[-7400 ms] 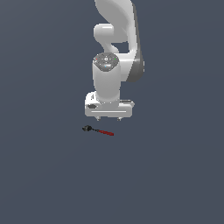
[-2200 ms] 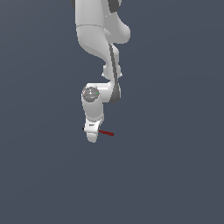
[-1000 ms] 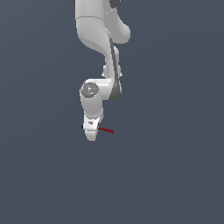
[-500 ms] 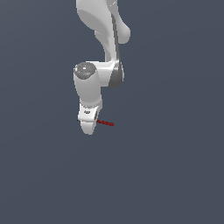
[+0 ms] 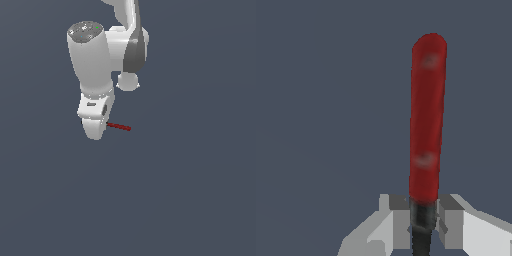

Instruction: Pick up the object and move it to a goal position.

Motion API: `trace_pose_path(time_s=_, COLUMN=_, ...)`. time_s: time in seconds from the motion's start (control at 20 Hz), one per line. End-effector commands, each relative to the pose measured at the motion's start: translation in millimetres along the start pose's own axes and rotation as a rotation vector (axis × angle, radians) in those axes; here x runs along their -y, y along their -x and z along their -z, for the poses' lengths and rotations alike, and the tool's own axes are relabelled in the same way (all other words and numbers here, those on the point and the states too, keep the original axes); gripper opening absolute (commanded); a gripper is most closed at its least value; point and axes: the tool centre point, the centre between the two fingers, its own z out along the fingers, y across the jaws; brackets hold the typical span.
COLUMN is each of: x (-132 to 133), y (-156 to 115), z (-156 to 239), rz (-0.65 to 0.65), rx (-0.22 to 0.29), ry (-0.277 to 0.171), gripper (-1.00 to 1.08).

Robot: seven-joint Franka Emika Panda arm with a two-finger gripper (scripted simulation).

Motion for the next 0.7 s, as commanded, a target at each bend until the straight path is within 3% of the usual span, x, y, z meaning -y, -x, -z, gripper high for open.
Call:
trace_pose_path(time_s=0.0, x=-2.8, y=-0.7, z=27.7, rz=0.0, rx=-0.001, ry=-0.001, gripper=-1.0)
trace_pose_path(time_s=0.65, x=-20.2, y=-1.6, z=140.2, rz=-0.002, rx=0.0, ry=-0.002, gripper=-1.0)
